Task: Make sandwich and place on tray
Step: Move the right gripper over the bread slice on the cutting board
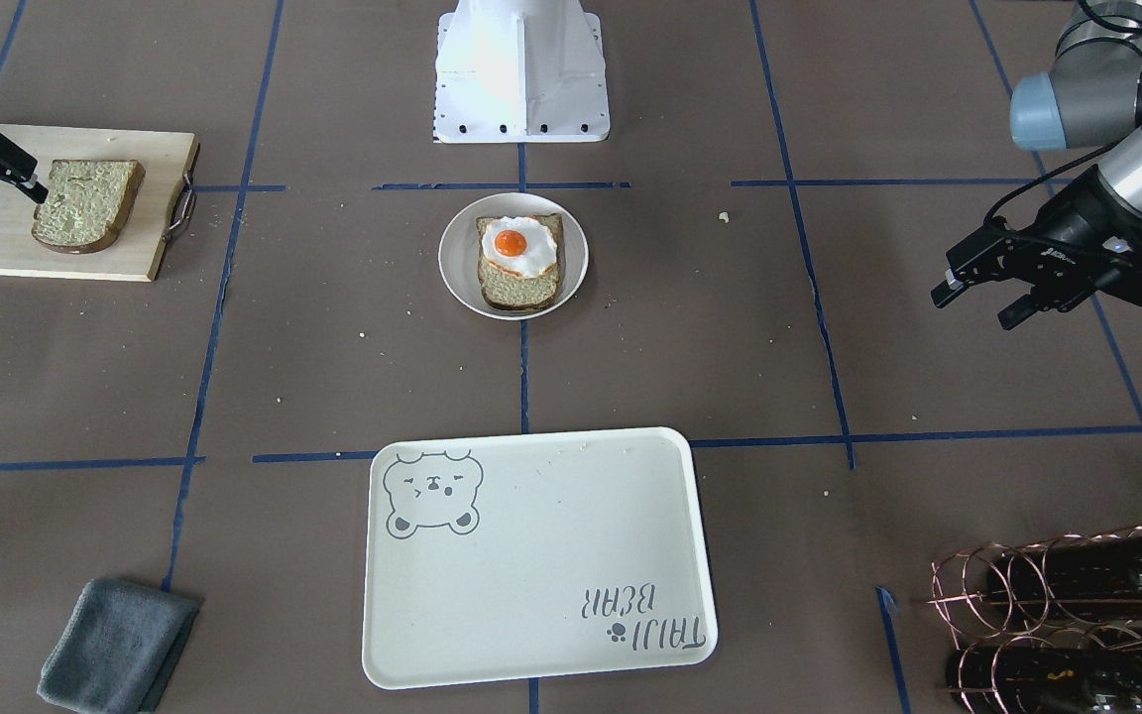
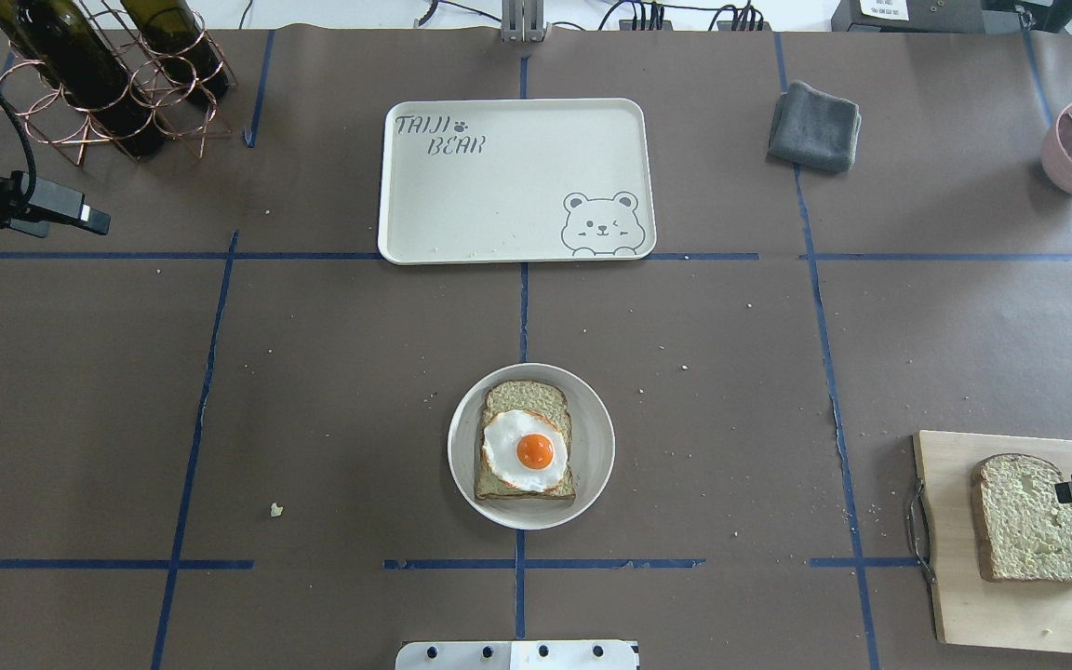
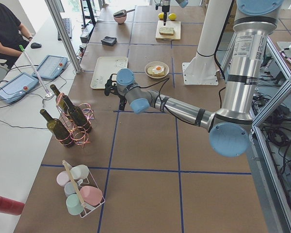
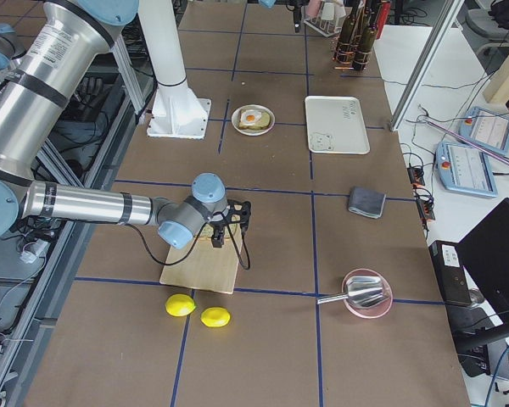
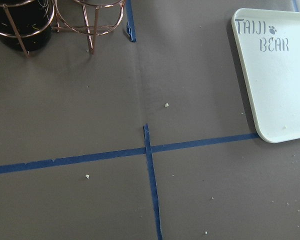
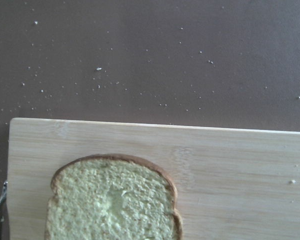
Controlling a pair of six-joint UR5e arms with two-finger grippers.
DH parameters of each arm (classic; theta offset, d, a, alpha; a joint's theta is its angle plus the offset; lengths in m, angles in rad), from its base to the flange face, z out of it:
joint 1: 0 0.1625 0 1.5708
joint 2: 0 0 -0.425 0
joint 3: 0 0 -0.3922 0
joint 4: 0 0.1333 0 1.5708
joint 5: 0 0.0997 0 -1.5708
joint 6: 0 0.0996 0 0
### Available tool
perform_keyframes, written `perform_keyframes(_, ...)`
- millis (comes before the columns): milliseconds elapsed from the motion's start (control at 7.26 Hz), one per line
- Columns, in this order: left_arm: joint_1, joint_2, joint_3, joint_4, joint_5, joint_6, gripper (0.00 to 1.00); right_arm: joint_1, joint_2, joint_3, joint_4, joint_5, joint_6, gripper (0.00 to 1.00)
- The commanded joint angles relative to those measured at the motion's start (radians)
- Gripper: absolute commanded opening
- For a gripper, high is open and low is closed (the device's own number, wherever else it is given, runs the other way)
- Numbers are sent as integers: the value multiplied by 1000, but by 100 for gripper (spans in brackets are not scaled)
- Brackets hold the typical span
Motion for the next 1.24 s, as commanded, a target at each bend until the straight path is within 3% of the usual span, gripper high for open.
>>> perform_keyframes(0, 1, 1, 6, -4, 0, 1, 100, -44, -3, -6, -1, -15, 0, 80)
perform_keyframes(275, 0, 4, 12, -19, 0, 7, 100, -73, -1, -9, -2, -14, 0, 79)
perform_keyframes(1102, 0, 7, 25, -39, -2, 9, 100, -99, -1, -32, -4, -1, -1, 65)
